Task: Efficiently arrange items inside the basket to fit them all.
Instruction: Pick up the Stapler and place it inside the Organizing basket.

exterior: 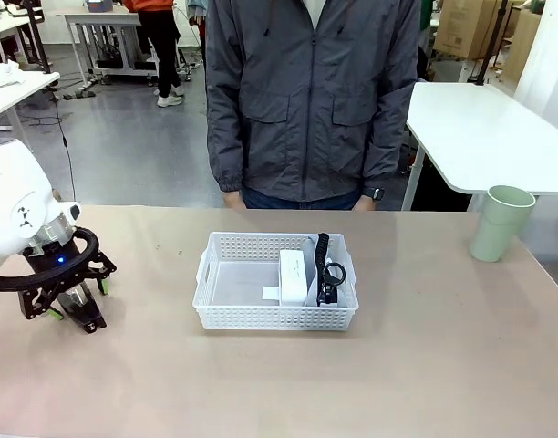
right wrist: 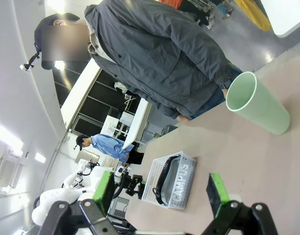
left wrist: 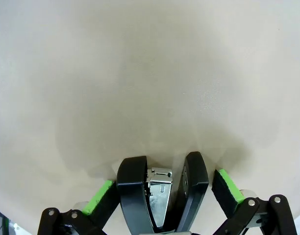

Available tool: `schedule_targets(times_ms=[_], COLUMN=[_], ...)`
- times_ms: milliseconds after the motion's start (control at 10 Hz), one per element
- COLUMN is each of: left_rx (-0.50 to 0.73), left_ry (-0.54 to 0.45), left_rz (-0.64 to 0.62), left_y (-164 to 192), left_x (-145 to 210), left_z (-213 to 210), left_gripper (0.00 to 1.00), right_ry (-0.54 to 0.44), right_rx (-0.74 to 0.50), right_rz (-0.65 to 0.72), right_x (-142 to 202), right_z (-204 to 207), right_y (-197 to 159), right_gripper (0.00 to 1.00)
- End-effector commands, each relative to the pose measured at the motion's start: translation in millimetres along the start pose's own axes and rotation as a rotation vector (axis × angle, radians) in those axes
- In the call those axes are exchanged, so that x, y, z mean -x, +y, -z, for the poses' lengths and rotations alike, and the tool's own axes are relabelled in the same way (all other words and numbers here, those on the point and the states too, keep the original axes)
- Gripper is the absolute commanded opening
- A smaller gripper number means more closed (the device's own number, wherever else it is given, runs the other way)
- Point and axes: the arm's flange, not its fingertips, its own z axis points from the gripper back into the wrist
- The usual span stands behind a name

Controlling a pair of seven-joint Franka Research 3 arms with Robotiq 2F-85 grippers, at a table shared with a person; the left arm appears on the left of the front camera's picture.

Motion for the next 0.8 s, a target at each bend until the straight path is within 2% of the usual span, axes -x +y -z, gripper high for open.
schedule_targets(times_ms=[0,200,300,400,500,600,700], left_rx=[-0.011,-0.024,-0.036,-0.041,-0.046,-0.051,-0.055], left_ry=[0.023,0.037,0.038,0.034,0.033,0.029,0.032], left_rz=[0.001,0.01,0.02,0.022,0.024,0.027,0.033], left_y=[34.9,35.5,36.2,37.2,37.9,39.1,41.3], left_x=[31.1,32.2,32.8,33.7,34.4,35.9,38.8], left_z=[18.1,17.5,16.8,16.0,15.8,15.8,14.1], left_gripper=[1.0,1.0,0.4,0.4,0.0,0.38,0.0], right_ry=[-0.009,-0.009,-0.009,-0.009,-0.009,-0.009,-0.009], right_rx=[-0.014,-0.014,-0.014,-0.014,-0.014,-0.014,-0.014], right_rz=[-0.007,-0.007,-0.007,-0.007,-0.007,-0.007,-0.007], right_x=[-0.4,-0.4,-0.4,-0.4,-0.4,-0.4,-0.4], right_z=[-0.4,-0.4,-0.4,-0.4,-0.4,-0.4,-0.4], right_y=[1.2,1.2,1.2,1.2,1.2,1.2,1.2], right_gripper=[1.0,1.0,1.0,1.0,1.0,1.0,1.0])
